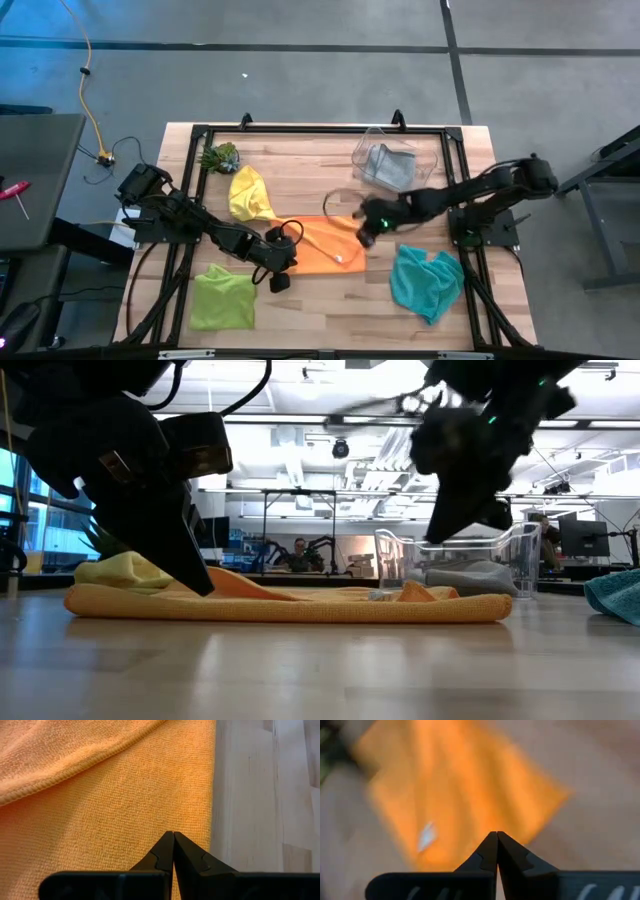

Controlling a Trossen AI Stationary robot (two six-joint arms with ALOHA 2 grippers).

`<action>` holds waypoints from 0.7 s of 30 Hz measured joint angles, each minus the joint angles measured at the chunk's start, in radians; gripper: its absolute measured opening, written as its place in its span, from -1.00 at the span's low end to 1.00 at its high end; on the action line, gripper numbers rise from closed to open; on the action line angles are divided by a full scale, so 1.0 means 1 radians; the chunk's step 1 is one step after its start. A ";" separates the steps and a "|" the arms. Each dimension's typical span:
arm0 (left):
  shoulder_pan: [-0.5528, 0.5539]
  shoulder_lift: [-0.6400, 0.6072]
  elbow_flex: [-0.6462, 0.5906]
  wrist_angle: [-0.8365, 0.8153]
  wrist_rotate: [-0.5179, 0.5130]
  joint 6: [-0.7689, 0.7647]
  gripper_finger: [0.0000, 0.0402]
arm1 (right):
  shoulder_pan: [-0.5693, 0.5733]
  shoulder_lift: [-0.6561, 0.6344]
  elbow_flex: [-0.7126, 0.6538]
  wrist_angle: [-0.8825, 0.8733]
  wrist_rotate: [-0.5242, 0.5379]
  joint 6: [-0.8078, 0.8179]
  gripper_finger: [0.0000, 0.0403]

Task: Fold microfiber towels
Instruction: Fold the orange microfiber towel

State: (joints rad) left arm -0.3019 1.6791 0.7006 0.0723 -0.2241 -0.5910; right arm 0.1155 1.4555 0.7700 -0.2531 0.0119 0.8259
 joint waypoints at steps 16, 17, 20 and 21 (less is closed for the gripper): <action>0.001 0.000 0.000 0.000 -0.004 -0.001 -1.00 | 0.220 0.045 0.000 0.205 0.044 -0.310 -0.85; 0.001 0.000 0.000 0.000 -0.004 -0.003 -1.00 | 0.220 0.045 0.000 0.205 0.057 -0.328 -0.78; 0.000 0.000 0.000 0.000 -0.004 -0.009 -1.00 | 0.220 0.045 0.000 0.203 0.096 -0.391 -0.50; 0.000 0.000 0.000 0.000 -0.005 -0.016 -1.00 | 0.220 0.045 0.000 0.201 0.103 -0.416 -0.41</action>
State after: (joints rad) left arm -0.3015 1.6794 0.7006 0.0723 -0.2287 -0.6072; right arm 0.3359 1.5005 0.7704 -0.0523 0.1147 0.4095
